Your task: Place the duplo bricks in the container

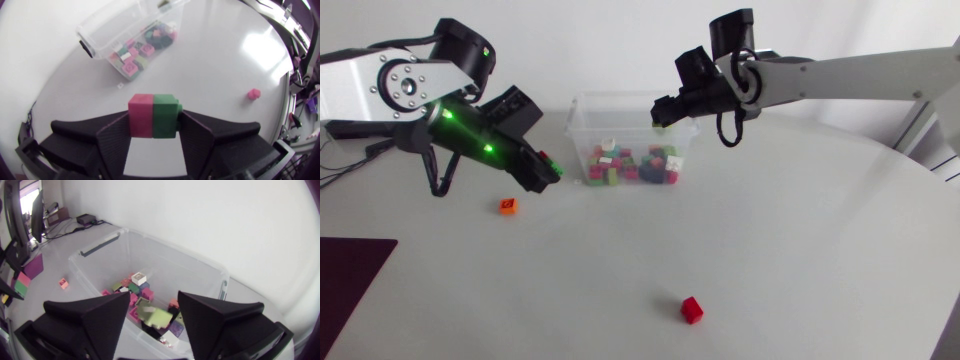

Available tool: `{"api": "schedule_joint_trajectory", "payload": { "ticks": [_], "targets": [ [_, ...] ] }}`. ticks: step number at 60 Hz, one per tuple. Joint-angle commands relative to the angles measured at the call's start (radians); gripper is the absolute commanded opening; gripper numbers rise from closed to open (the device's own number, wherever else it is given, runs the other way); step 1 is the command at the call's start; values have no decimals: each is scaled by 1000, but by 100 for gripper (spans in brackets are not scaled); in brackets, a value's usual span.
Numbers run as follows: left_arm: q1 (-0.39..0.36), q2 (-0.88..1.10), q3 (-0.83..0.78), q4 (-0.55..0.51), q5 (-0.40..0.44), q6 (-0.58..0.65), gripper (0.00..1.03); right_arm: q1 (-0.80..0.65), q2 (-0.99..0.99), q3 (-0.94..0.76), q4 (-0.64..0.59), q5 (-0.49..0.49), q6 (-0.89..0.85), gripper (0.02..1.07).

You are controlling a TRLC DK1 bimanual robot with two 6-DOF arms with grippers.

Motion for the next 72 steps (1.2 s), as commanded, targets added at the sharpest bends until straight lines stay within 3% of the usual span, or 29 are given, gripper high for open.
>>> {"api": "schedule_joint_trajectory", "payload": {
  "ticks": [1,18,49,72],
  "targets": [
    [-12,2,68,36,12,-63,11,15,16,30,12,7,22,102],
    [-19,125,252,125,37,-175,11,-2,-181,-87,-52,9,7,102],
    [-53,363,493,212,38,-267,11,35,-613,-610,-196,-3,-73,102],
    [-41,484,578,280,38,-301,11,236,-781,-812,-408,107,-90,102]
  ]
}}
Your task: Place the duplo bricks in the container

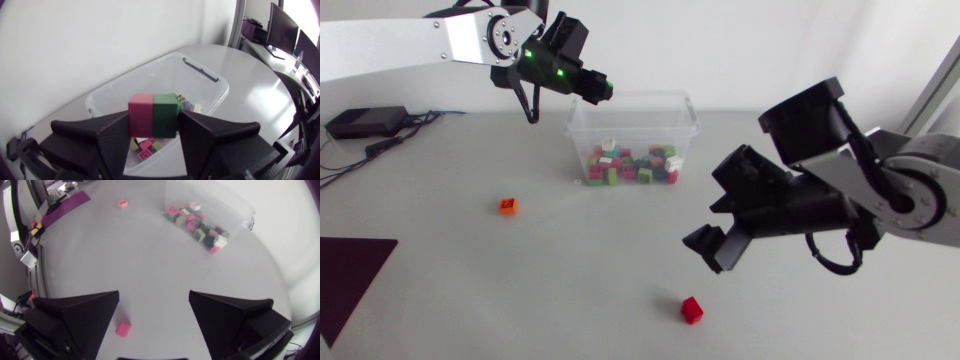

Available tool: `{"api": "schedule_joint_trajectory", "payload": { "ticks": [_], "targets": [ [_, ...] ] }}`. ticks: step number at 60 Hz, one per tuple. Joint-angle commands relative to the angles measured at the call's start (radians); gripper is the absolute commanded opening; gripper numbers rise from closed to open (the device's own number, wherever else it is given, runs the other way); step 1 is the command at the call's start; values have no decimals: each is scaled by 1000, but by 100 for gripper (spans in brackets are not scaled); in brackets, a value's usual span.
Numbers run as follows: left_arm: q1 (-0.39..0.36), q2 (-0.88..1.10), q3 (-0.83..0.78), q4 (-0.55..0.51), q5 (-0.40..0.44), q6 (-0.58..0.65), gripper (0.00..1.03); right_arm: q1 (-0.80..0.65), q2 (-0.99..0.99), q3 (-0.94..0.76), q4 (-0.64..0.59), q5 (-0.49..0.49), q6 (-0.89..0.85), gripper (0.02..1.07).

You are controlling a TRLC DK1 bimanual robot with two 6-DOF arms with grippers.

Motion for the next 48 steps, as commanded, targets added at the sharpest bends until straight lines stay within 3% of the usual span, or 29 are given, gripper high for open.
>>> {"api": "schedule_joint_trajectory", "payload": {
  "ticks": [1,19,23,26,27,30,34,43,48],
  "targets": [
    [5,50,39,32,12,-33,11,36,-14,-54,-42,26,-8,102],
    [9,131,135,52,-20,-64,13,137,10,-97,-126,84,59,102],
    [14,140,148,52,-21,-75,27,139,50,-89,-134,86,59,102],
    [18,143,151,52,-21,-79,44,140,93,-79,-148,84,58,102],
    [21,143,151,52,-23,-79,60,145,115,-73,-149,86,58,102],
    [26,139,144,51,-29,-76,83,147,158,-62,-154,84,61,102],
    [35,119,125,51,-40,-70,96,156,219,-39,-160,87,76,102],
    [68,48,68,28,-44,-32,98,180,326,15,-183,93,107,102],
    [112,13,46,-35,-55,-14,98,183,368,39,-191,93,124,99]
  ]
}}
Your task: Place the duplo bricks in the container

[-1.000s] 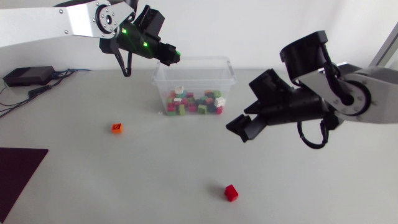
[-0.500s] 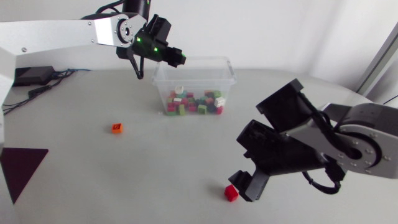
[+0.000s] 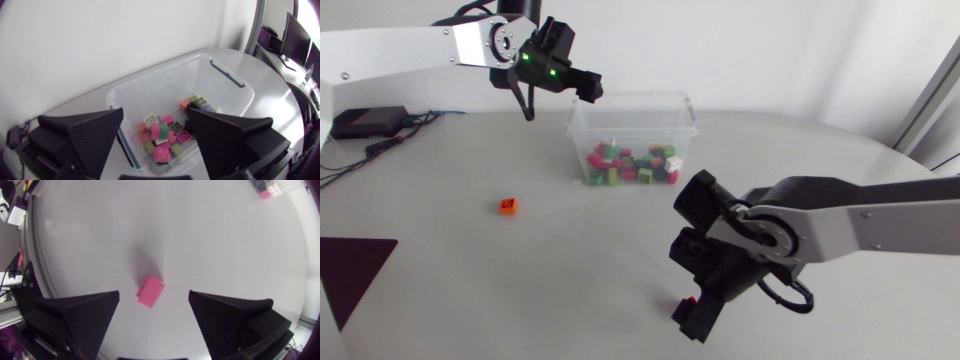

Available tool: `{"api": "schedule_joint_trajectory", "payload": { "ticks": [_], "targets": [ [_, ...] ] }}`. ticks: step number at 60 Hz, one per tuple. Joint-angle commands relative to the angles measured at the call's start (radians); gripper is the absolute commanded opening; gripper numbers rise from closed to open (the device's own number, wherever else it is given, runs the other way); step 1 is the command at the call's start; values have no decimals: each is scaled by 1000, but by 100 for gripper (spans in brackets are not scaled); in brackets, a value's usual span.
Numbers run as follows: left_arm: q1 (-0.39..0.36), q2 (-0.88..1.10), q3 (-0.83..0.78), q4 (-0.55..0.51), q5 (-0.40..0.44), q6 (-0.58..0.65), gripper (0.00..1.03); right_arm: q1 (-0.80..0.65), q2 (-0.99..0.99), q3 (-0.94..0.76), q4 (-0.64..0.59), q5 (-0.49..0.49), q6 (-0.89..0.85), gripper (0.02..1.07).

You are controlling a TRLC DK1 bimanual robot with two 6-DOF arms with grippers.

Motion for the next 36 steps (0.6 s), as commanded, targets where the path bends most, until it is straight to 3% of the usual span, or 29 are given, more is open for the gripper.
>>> {"api": "schedule_joint_trajectory", "payload": {
  "ticks": [1,12,21,36],
  "targets": [
    [48,-73,-40,-44,-10,23,98,9,53,41,-24,9,41,99],
    [140,-127,-141,-64,-59,28,98,-11,128,69,-40,17,54,95],
    [186,-150,-221,-76,-94,19,98,-7,146,87,-47,19,57,83],
    [229,-173,-339,-71,-109,62,98,1,180,86,-47,22,57,44]
  ]
}}
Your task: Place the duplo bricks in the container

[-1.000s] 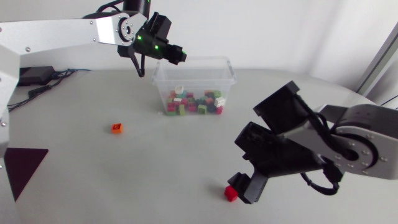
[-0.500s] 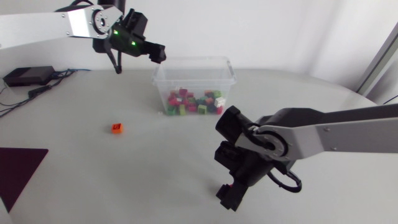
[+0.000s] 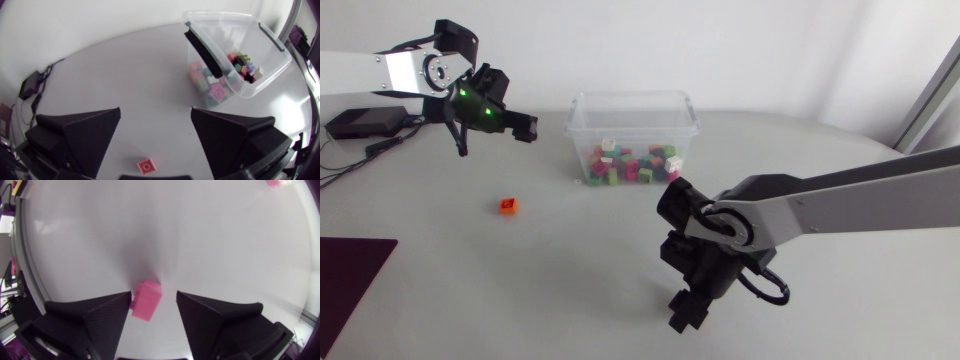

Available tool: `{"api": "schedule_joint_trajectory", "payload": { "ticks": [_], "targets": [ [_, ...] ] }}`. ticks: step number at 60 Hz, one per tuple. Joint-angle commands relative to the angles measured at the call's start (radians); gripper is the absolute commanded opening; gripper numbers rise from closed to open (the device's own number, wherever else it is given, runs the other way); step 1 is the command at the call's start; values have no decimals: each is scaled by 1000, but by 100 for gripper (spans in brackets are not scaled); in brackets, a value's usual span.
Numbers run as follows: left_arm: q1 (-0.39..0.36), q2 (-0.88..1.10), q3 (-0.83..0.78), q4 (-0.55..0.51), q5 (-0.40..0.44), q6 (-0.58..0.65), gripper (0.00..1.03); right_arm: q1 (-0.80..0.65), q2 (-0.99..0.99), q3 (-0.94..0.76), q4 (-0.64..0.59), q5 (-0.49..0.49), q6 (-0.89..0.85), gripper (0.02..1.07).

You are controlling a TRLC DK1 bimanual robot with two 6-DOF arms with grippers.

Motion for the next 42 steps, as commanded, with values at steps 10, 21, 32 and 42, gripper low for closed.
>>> {"api": "schedule_joint_trajectory", "payload": {
  "ticks": [10,21,32,42],
  "targets": [
    [56,5,-13,-66,-7,237,98,14,24,-4,-20,7,16,29],
    [104,24,-16,-129,28,495,98,-3,-33,2,-52,7,-12,28],
    [119,31,-53,-164,76,734,97,-18,-105,30,-86,-7,-52,28],
    [124,79,-40,-264,97,918,97,-29,-180,64,-97,-39,-75,28]
  ]
}}
